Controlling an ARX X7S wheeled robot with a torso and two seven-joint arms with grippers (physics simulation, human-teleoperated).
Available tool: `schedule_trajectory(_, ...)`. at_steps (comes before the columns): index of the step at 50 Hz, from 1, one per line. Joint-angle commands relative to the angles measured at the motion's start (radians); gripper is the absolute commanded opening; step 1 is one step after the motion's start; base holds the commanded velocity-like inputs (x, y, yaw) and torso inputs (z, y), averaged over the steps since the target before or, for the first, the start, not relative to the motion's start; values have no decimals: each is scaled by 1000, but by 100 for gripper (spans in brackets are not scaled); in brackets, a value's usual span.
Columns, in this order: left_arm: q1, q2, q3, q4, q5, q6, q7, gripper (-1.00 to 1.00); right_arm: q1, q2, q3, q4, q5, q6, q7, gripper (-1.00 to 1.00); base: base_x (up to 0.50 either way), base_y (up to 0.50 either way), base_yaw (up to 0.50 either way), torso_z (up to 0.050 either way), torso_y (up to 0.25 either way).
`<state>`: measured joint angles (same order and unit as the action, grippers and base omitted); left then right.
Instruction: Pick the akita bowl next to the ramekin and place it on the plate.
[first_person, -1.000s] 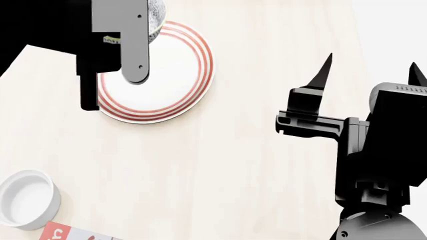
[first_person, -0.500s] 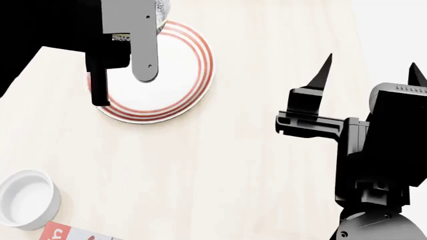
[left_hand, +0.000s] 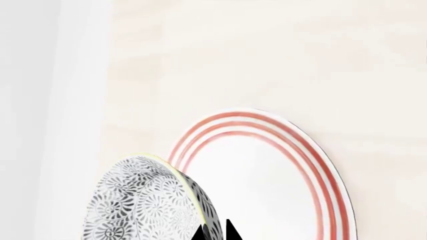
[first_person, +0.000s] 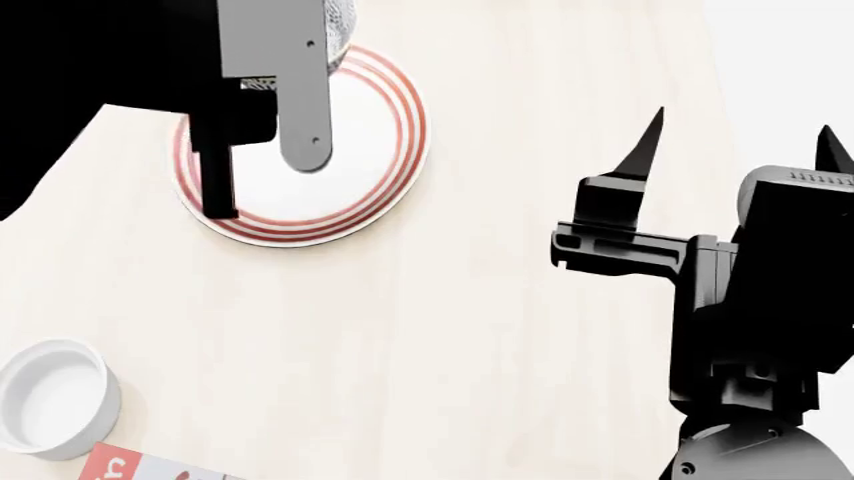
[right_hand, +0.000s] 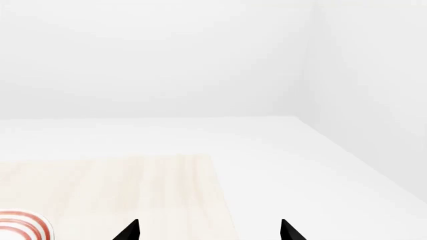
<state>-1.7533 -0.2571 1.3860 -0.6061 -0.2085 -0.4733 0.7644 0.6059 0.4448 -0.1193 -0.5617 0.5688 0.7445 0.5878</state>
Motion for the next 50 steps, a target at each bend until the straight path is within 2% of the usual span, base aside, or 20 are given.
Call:
schedule_trajectory(1, 8, 1, -8, 7, 0, -5, -12, -100, 0, 1, -2, 1, 1, -2, 2, 100, 0, 0, 0, 0, 0)
schedule_trajectory(50, 54, 4, -7, 20, -8, -26, -30, -100, 1, 8, -7, 3, 9, -8, 9, 100, 0, 0, 0, 0, 0)
